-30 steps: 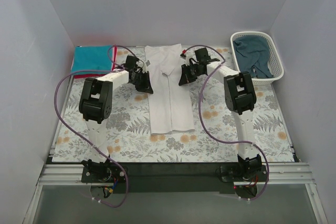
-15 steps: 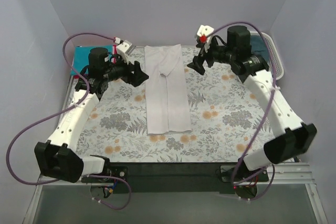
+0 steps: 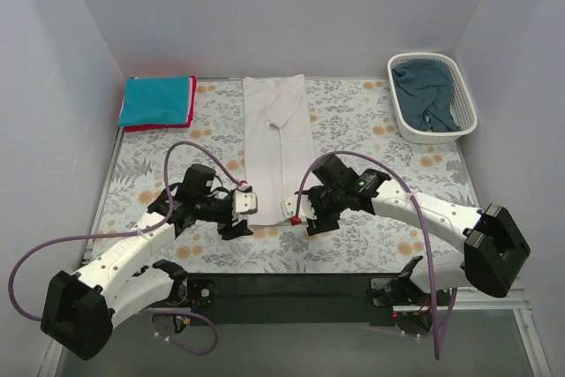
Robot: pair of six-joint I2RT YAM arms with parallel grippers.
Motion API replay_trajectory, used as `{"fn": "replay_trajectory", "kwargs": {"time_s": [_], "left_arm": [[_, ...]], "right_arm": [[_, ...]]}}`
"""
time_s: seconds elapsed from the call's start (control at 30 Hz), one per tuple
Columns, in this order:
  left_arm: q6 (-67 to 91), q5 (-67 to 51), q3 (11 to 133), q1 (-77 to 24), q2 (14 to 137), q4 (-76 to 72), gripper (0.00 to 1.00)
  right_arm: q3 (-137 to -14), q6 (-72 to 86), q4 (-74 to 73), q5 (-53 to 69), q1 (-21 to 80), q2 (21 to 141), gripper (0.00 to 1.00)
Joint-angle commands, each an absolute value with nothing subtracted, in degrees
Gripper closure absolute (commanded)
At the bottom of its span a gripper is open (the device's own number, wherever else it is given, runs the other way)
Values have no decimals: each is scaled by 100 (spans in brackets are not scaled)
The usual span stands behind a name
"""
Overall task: Fold and stack the t-shirts
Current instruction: Fold the tshirt
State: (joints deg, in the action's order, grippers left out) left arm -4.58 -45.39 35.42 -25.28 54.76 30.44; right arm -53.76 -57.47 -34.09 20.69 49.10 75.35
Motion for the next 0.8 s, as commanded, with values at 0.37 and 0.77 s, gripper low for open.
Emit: {"fn": "replay_trajectory", "kwargs": {"time_s": [0.37,0.77], "left_arm": [[-1020,-3832,2637,-3032,5889,1863,51],[-984,-3841,2505,-3041,5801,1820,52]], "right_arm": [[-4474,-5933,-2127,1705,5089,8147,45],[-4386,-5854,-2188,1722,4755,8332,49]]}}
